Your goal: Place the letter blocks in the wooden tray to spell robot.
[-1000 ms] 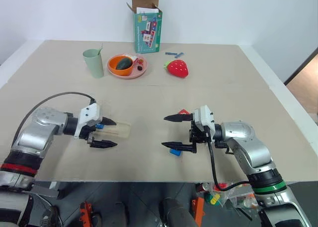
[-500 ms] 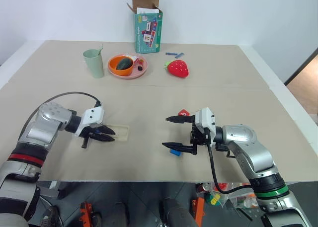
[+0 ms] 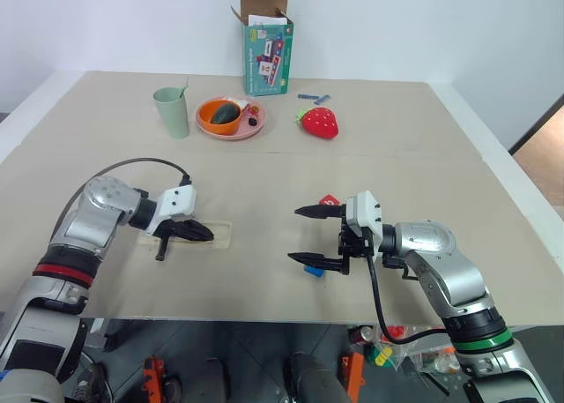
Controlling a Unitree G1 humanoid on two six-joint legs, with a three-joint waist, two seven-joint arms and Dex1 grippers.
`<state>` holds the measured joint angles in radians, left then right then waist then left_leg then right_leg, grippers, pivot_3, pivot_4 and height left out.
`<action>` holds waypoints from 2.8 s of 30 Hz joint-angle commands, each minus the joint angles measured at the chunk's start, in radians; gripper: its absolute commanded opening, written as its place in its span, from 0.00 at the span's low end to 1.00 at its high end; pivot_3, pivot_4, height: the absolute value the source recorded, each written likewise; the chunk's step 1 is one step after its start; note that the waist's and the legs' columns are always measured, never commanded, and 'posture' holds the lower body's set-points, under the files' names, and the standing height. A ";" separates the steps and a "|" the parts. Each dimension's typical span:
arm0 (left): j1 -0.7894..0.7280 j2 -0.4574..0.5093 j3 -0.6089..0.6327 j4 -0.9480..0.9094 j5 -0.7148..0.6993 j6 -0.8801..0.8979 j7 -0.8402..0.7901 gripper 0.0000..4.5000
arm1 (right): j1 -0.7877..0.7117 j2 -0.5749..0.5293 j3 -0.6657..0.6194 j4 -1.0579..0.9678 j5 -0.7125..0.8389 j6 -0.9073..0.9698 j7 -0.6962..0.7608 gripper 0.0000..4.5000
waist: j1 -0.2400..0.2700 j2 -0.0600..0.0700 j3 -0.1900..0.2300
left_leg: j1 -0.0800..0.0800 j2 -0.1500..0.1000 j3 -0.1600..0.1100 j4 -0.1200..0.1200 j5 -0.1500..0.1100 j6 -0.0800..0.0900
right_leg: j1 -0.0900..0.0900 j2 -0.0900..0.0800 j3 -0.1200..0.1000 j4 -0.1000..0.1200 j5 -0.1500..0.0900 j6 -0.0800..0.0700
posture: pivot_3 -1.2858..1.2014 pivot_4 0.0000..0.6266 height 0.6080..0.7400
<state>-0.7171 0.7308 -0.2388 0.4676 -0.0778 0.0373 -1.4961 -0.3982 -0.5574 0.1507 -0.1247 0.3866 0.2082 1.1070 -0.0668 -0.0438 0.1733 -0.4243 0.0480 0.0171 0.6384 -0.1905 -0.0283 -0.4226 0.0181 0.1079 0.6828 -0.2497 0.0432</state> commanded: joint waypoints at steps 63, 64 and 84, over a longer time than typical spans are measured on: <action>0.135 0.052 0.085 -0.197 -0.041 0.182 0.174 0.82 | 0.018 -0.001 -0.012 -0.013 0.000 -0.020 0.017 1.00 | -0.005 0.004 -0.001 | 0.001 0.000 0.004 -0.004 0.010 0.013 | -0.002 -0.002 -0.001 0.000 0.005 -0.007 | 0.52 0.24 1.00; 0.139 0.056 0.070 -0.190 -0.023 0.164 0.175 0.82 | 0.017 -0.001 -0.010 -0.011 -0.003 -0.021 0.018 1.00 | -0.005 0.004 -0.001 | 0.001 0.000 0.004 -0.004 0.010 0.013 | -0.002 -0.002 -0.001 0.000 0.004 -0.007 | 0.52 0.24 1.00; 0.179 0.033 0.017 -0.138 -0.009 0.116 0.134 0.41 | 0.023 -0.011 -0.009 -0.019 -0.008 -0.016 0.017 1.00 | -0.005 0.005 -0.001 | 0.003 0.000 0.004 -0.004 0.009 0.012 | 0.001 -0.002 0.000 0.000 0.004 -0.008 | 0.52 0.24 1.00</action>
<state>-0.5627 0.7617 -0.1960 0.3047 -0.0954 0.1173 -1.3439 -0.3662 -0.5614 0.1513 -0.1224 0.3769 0.1989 1.1164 -0.0721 -0.0388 0.1719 -0.4210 0.0480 0.0207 0.6347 -0.1810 -0.0161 -0.4220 0.0162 0.1076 0.6830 -0.2459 0.0351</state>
